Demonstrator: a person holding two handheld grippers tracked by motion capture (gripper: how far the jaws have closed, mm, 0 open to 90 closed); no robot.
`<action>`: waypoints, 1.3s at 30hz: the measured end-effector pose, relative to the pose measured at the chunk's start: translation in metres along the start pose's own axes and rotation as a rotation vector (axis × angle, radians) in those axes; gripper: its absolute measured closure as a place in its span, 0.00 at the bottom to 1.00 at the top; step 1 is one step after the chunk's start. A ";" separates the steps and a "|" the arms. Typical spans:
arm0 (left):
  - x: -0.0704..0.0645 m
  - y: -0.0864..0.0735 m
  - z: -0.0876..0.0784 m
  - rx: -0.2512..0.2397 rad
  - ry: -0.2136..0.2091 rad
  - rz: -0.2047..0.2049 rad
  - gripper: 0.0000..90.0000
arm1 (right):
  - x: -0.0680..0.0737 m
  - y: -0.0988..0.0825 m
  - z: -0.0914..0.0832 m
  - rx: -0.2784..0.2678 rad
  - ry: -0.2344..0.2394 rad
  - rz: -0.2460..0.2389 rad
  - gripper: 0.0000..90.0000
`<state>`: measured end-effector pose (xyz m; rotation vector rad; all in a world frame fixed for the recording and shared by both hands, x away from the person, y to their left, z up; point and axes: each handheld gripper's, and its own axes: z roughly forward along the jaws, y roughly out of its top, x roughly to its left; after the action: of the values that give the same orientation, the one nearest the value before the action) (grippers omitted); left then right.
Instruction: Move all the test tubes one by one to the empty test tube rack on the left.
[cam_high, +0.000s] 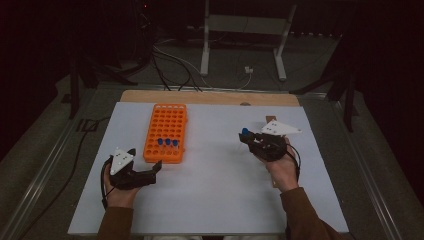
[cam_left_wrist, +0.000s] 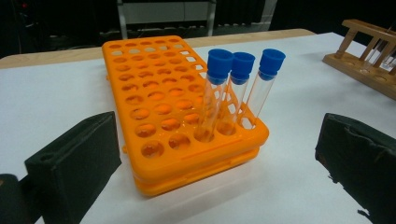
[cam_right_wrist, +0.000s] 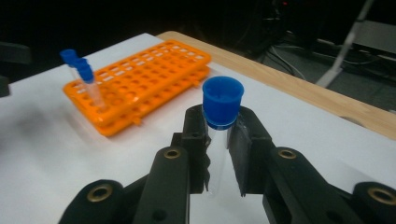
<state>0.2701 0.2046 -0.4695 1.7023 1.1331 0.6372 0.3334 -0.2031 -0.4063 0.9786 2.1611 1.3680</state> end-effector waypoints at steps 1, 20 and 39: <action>0.000 0.000 0.000 0.000 0.000 0.000 0.01 | 0.002 0.001 0.002 -0.003 0.009 0.002 0.85; -0.016 0.009 0.001 -0.022 -0.042 0.032 0.01 | 0.048 0.006 0.031 0.007 0.146 -0.020 0.85; -0.042 0.014 0.009 -0.004 -0.133 0.087 0.02 | 0.099 0.015 0.060 0.017 0.274 -0.055 0.85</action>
<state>0.2649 0.1620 -0.4569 1.7709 0.9675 0.5704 0.3111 -0.0892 -0.4163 0.7682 2.3800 1.5354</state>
